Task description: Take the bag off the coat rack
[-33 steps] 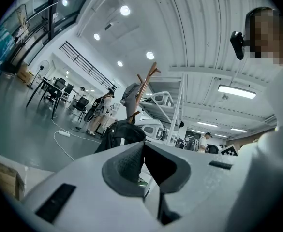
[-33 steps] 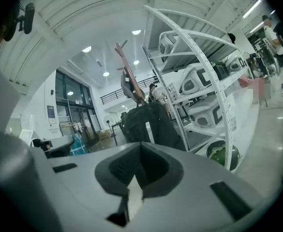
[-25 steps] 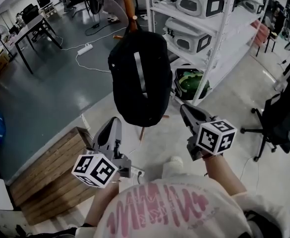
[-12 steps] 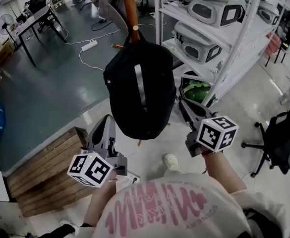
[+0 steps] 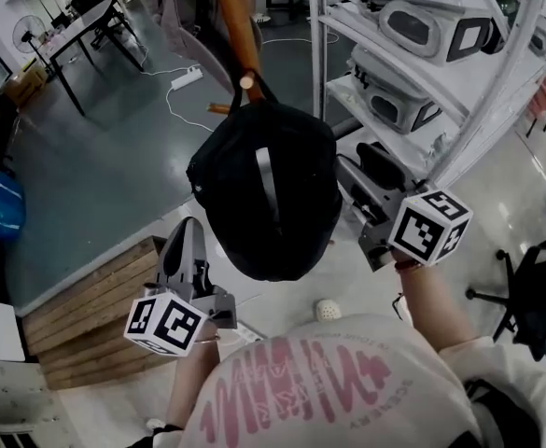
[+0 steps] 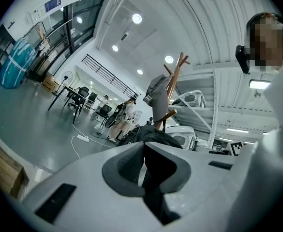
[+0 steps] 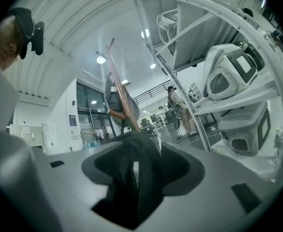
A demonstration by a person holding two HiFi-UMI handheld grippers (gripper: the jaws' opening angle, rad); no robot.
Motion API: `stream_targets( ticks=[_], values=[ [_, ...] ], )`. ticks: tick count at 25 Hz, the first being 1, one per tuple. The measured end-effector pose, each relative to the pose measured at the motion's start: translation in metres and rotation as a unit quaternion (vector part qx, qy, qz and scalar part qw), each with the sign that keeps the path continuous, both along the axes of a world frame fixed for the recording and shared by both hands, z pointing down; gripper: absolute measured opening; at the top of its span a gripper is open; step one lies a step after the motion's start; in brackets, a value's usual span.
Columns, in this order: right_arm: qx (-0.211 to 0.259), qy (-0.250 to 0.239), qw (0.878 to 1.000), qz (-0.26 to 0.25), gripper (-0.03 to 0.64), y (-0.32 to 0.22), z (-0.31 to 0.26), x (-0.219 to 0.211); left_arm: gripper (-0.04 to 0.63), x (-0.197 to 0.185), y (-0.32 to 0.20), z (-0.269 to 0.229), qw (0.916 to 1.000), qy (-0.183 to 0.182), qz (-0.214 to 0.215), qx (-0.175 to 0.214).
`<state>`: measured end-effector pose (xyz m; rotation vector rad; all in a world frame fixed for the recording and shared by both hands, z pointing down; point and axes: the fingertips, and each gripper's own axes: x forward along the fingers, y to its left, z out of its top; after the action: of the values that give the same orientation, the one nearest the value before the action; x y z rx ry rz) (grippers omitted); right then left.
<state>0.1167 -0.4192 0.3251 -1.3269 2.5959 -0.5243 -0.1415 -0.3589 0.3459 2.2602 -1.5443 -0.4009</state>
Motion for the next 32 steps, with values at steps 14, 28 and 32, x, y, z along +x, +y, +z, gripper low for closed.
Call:
stream_targets(
  ticks=[14,28,32],
  values=[
    [0.001,0.057,0.993,-0.107,0.446,-0.052,0.030,-0.043,0.005,-0.011,-0.019,-0.004,0.9970,-0.005,-0.077,-0.001],
    [-0.040,0.080,0.978,-0.191,0.360,-0.079,0.062,-0.076,0.006,-0.017,-0.030,-0.002,0.9918,-0.010,-0.127,0.006],
    [-0.053,0.073,0.973,-0.214,0.357,-0.084,0.065,-0.076,0.006,-0.030,-0.026,-0.011,0.9847,-0.006,-0.168,0.046]
  ],
)
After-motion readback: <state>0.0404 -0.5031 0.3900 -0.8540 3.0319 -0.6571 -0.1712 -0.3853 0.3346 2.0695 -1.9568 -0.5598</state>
